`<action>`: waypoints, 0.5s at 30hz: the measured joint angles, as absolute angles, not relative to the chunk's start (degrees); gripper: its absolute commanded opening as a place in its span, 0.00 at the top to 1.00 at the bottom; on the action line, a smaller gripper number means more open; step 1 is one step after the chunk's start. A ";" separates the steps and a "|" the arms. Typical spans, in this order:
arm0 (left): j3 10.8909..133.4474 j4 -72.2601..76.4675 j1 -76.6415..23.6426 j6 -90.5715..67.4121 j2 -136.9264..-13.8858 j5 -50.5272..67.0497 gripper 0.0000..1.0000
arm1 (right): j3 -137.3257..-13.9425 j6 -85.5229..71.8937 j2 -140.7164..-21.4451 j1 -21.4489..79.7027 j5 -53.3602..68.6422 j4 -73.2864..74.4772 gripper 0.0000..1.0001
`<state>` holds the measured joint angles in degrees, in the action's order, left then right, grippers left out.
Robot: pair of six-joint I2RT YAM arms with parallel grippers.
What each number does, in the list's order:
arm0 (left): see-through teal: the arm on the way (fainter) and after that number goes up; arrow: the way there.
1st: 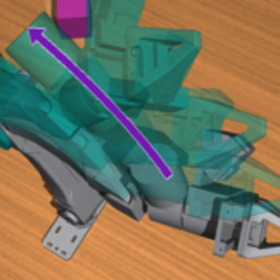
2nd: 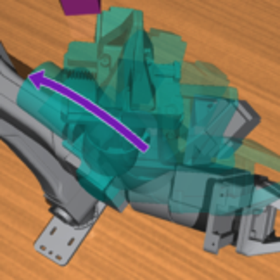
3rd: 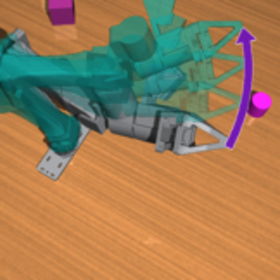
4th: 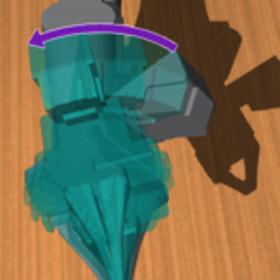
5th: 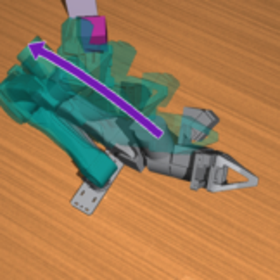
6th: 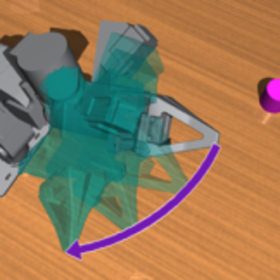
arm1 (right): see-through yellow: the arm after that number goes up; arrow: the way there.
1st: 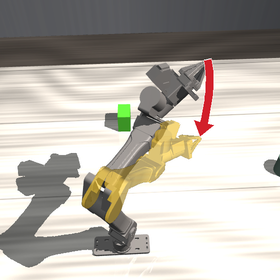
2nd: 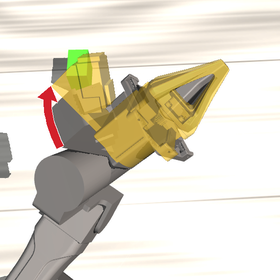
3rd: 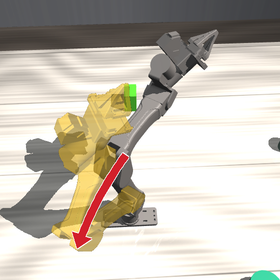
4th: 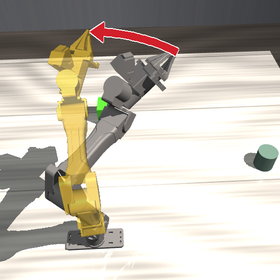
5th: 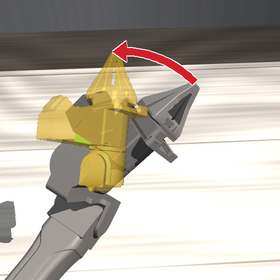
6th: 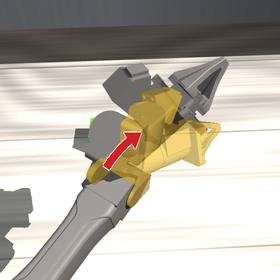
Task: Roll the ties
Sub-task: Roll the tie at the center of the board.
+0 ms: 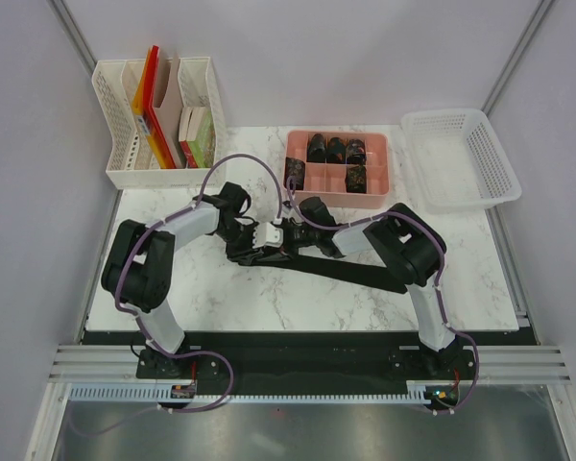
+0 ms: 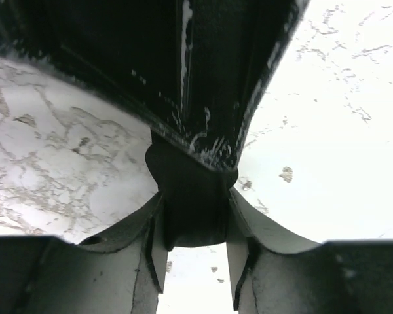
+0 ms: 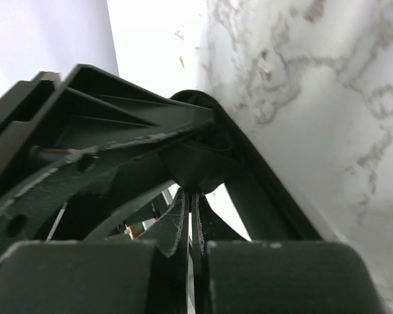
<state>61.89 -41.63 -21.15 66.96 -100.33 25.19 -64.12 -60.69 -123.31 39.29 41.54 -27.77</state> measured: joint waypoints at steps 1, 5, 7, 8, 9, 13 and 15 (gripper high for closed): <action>61.63 -41.91 -21.15 66.96 -100.05 25.30 0.55 | -63.75 -60.49 -123.31 39.33 41.56 -27.68 1.00; 61.39 -43.29 -21.23 66.96 -99.68 25.65 0.49 | -62.50 -59.35 -123.31 39.31 41.74 -27.24 1.00; 61.39 -43.90 -21.26 66.96 -99.48 25.67 0.43 | -62.02 -58.67 -123.31 39.13 41.71 -26.89 1.00; 61.36 -44.42 -21.26 66.96 -99.42 25.80 0.41 | -61.78 -58.39 -123.31 39.00 41.71 -26.61 1.00; 61.36 -44.88 -21.26 66.96 -99.37 25.87 0.37 | -61.63 -58.13 -123.31 38.85 41.74 -26.33 1.00; 61.36 -46.15 -21.26 66.92 -99.09 26.33 0.25 | -61.23 -57.08 -123.31 38.02 41.71 -24.86 1.00; 61.36 -46.48 -21.23 66.85 -99.02 26.92 0.23 | -61.01 -56.88 -123.31 37.71 41.71 -24.53 1.00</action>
<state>61.36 -46.48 -21.23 66.85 -99.02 26.92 -61.01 -56.88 -123.31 37.71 41.71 -24.53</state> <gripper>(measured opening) 0.737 0.010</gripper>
